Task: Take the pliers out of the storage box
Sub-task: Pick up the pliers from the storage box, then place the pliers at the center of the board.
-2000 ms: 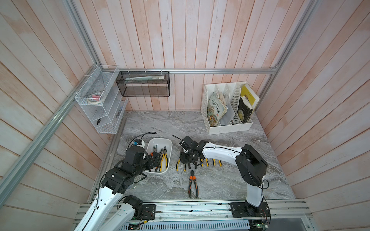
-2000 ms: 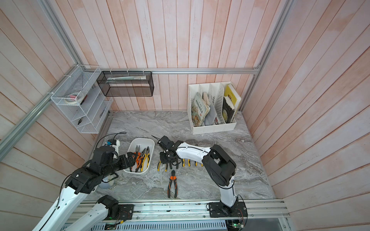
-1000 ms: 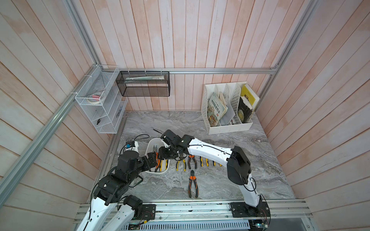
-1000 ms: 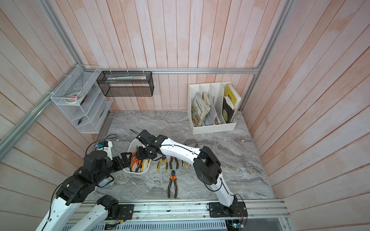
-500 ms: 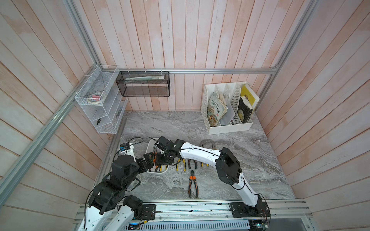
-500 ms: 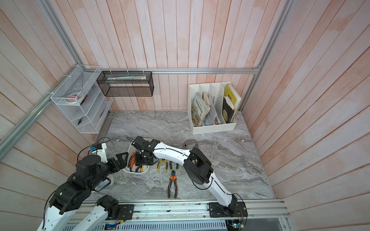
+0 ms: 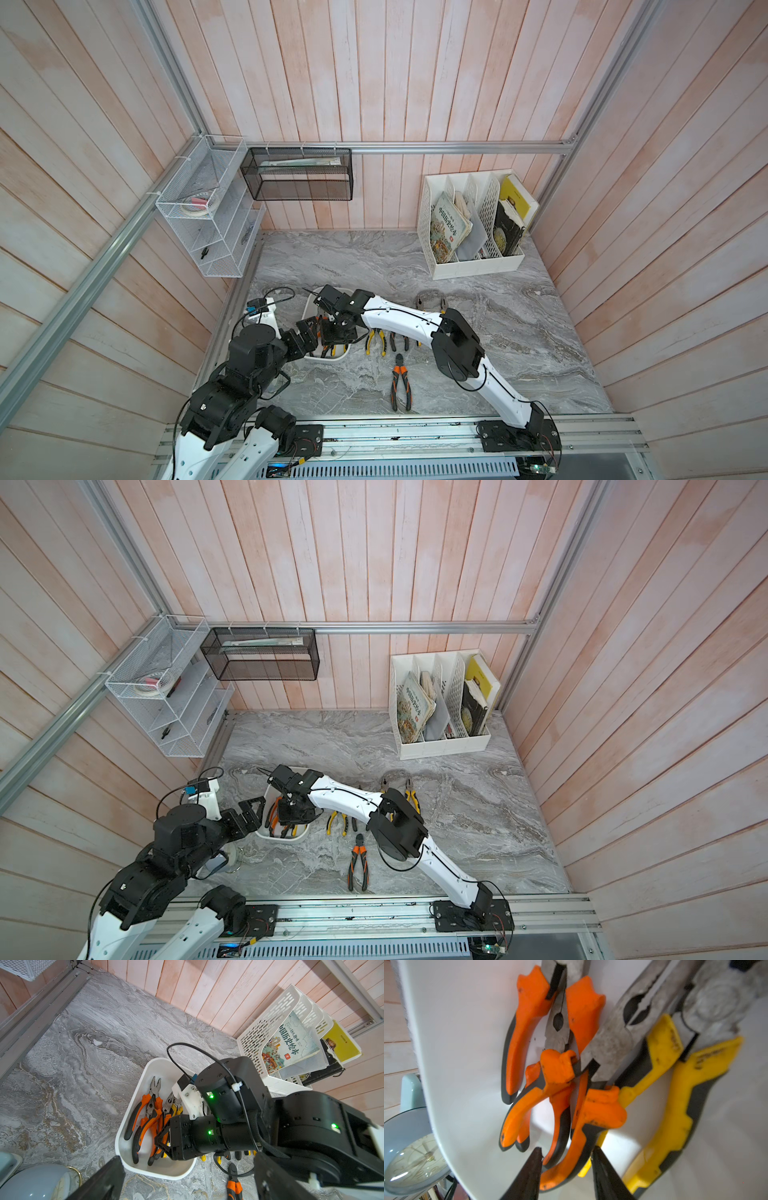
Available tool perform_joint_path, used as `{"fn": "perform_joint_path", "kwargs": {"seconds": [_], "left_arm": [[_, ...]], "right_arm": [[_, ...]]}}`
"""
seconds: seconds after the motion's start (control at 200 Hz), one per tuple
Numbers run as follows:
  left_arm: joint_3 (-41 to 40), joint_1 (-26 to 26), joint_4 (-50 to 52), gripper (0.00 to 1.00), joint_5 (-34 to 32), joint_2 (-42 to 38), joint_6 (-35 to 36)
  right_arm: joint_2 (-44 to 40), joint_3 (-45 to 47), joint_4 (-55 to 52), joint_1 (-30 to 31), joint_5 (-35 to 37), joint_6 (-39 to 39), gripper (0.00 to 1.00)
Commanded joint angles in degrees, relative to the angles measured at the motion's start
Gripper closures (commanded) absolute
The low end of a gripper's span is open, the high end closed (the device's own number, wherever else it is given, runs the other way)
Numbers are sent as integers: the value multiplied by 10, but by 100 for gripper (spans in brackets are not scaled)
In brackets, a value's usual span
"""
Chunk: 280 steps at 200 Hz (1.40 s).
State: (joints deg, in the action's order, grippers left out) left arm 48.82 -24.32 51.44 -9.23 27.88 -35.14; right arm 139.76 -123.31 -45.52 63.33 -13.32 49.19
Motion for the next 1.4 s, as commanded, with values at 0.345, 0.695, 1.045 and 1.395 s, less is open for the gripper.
{"fn": "perform_joint_path", "kwargs": {"seconds": [0.345, 0.695, 1.045, 1.395], "left_arm": [[-8, 2, -8, 0, 4, -5, 4], [-8, 1, -8, 0, 3, -2, 4], [-9, 1, -8, 0, 4, -1, 4], [-10, 1, -8, 0, 8, 8, 6]], "right_arm": [[-8, -43, -51, -3, 59, -24, 94], [-79, -1, -35, -3, 92, -30, 100], [-277, 250, 68, 2, 115, -4, 100], [-419, 532, 148, 64, 135, 93, 100]]}}
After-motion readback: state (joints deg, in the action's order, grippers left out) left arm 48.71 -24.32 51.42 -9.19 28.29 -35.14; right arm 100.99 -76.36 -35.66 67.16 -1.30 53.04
